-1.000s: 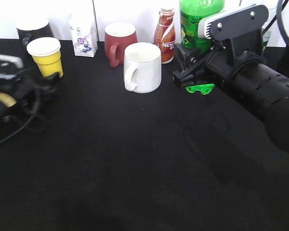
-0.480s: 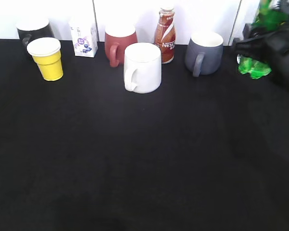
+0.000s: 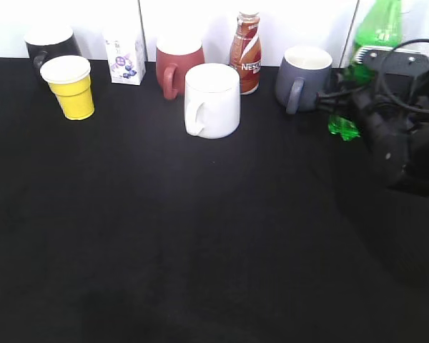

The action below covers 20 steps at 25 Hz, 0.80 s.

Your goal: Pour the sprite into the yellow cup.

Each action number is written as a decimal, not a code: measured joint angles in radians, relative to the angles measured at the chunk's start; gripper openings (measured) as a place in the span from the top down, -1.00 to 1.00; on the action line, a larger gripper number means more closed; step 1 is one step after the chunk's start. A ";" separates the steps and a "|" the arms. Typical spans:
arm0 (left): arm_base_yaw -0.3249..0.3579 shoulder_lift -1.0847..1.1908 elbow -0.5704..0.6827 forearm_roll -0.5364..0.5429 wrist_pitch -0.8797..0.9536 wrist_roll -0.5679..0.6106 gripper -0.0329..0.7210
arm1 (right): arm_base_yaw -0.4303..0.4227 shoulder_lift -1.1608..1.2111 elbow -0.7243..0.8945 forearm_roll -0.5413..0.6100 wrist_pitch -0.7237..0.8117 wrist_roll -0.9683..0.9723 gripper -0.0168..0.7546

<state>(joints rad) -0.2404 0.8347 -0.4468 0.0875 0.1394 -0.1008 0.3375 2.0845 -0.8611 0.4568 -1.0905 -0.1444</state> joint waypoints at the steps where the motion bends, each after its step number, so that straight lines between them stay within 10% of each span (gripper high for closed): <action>1: 0.000 0.000 0.000 0.000 -0.001 0.000 -0.64 | 0.000 0.008 -0.011 -0.007 -0.001 0.002 -0.18; 8: 0.000 0.000 0.000 0.000 -0.022 -0.001 -0.64 | 0.000 0.021 -0.011 -0.035 -0.036 0.004 -0.62; 20: 0.000 0.000 0.000 -0.037 -0.023 -0.002 -0.64 | 0.027 -0.116 0.200 -0.061 0.007 0.004 -0.65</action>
<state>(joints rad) -0.2404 0.8347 -0.4468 0.0504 0.1168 -0.1028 0.3640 1.9685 -0.6607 0.3960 -1.0838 -0.1404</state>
